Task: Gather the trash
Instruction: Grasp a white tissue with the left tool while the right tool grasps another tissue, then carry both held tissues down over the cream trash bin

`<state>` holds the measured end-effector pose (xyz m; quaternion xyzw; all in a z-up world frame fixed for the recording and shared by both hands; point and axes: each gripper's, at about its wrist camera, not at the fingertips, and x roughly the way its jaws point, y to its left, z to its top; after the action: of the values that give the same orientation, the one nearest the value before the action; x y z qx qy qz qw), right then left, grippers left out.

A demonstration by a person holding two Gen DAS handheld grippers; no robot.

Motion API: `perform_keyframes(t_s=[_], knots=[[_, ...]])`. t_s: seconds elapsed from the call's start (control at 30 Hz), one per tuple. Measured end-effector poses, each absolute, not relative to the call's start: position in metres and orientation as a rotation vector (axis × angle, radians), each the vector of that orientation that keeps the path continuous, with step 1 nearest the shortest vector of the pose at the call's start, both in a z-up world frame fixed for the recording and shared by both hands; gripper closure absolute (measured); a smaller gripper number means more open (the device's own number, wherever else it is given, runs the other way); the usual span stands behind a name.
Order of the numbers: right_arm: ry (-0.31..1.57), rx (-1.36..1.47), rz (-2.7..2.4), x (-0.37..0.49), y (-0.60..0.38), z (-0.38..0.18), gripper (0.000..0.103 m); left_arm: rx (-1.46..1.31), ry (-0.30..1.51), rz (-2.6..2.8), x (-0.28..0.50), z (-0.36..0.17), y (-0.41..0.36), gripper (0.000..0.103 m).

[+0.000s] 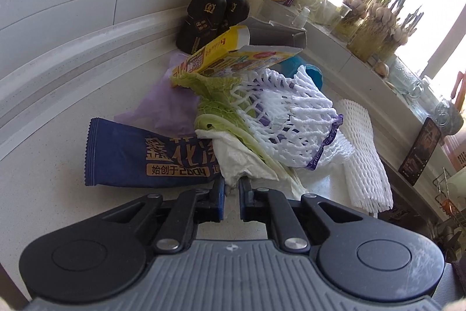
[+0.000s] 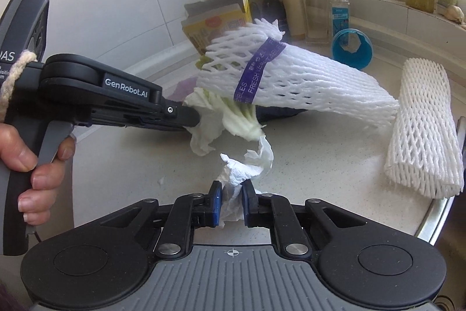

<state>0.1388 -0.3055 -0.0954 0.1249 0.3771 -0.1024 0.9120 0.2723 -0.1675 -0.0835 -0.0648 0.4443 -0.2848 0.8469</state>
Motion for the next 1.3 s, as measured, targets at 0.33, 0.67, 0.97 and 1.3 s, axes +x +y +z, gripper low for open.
perform_keyframes(t_s=[0.33,0.67,0.97,1.3], knots=[[0.740,0.273,-0.220,0.134,-0.307,-0.074,0.091,-0.147,0.894,-0.605,0.253,-0.060,-0.151,0.095],[0.713,0.297,-0.204,0.123,-0.298,-0.055,0.091,-0.168,0.876,-0.573,0.233,-0.049,-0.123,0.095],[0.719,0.291,-0.165,0.126,-0.276,-0.049,0.091,-0.201,0.868,-0.516,0.212,-0.045,-0.083,0.095],[0.753,0.245,-0.028,0.143,-0.215,-0.051,0.091,-0.244,0.914,-0.380,0.177,-0.060,-0.017,0.095]])
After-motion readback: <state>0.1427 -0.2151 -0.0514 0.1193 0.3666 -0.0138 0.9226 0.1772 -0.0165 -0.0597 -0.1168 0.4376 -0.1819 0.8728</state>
